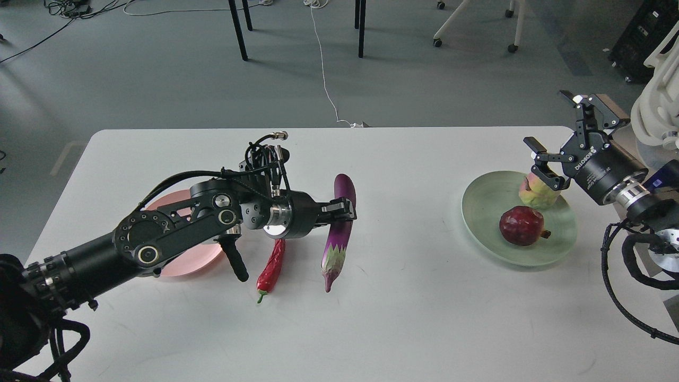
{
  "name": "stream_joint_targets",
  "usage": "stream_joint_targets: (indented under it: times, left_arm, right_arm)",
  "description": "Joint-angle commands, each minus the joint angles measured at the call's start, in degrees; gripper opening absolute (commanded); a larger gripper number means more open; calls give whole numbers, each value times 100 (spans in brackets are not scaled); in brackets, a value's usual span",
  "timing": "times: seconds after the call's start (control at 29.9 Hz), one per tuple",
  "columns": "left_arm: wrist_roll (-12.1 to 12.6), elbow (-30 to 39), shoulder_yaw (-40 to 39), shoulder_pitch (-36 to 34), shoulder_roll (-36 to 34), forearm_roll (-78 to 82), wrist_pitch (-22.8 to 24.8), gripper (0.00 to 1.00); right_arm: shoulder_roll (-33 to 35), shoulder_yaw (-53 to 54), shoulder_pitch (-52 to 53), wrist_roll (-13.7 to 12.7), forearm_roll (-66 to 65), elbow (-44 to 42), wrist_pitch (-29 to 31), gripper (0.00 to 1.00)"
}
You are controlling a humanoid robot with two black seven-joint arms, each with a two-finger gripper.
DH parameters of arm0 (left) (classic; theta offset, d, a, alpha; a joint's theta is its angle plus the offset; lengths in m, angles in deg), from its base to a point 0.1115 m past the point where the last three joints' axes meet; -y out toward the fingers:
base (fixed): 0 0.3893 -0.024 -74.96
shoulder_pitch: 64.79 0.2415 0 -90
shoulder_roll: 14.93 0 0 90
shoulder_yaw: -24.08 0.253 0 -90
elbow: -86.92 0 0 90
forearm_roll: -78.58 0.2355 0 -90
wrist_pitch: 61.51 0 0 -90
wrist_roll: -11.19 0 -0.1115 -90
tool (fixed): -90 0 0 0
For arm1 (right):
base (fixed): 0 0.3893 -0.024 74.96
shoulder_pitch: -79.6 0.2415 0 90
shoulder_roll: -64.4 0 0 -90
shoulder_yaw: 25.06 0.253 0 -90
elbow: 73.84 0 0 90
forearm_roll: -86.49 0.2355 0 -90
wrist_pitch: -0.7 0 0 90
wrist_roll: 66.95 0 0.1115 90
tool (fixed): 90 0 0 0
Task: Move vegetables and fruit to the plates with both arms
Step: 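Grasp the eggplant with the left gripper and lift it, then swing the eggplant over the pink plate and release it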
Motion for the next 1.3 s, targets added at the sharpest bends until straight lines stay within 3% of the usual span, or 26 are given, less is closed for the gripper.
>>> stream_joint_targets:
  times: [0.0, 0.17, 0.33, 0.4, 0.5, 0.6, 0.9, 1.04, 1.17, 1.27]
  left_arm:
    - [-435, 110, -57, -28, -839, 36, 343, 28]
    - [-1104, 348, -39, -28, -2254, 264, 472, 28]
    - [-1815, 374, 49, 33, -3161, 728, 472, 29]
    - [-2228, 322, 75, 86, -3381, 1377, 472, 29]
    - [-3079, 269, 338, 297, -3584, 2686, 472, 29]
    - [-3521, 260, 470, 341, -3637, 3593, 472, 29]
    - [-3522, 111, 813, 420, -3540, 3631, 472, 31]
    - [-3531, -389, 822, 639, -3374, 3525, 472, 32]
    - [-3531, -452, 822, 649, -3303, 3429, 472, 32]
    - [-3531, -469, 796, 649, -3268, 3332, 472, 38]
  right_arm:
    - [0, -5, -6, 0, -1, -2, 1, 98]
    - [0, -5, -6, 0, -1, -11, 1, 98]
    - [-9, -5, -14, 0, -1, -11, 1, 98]
    - [-26, -5, -14, 0, -1, -11, 1, 98]
    - [-35, -5, -14, 0, -1, -11, 1, 98]
    - [-44, -5, -23, 0, -1, -11, 1, 98]
    - [-44, 3, -49, 0, -1, -11, 1, 98]
    - [-52, -5, -50, 0, -1, -2, 1, 98]
    - [-52, -5, -50, 0, -1, -11, 1, 98]
    - [-61, 3, -50, 0, -1, -11, 1, 98]
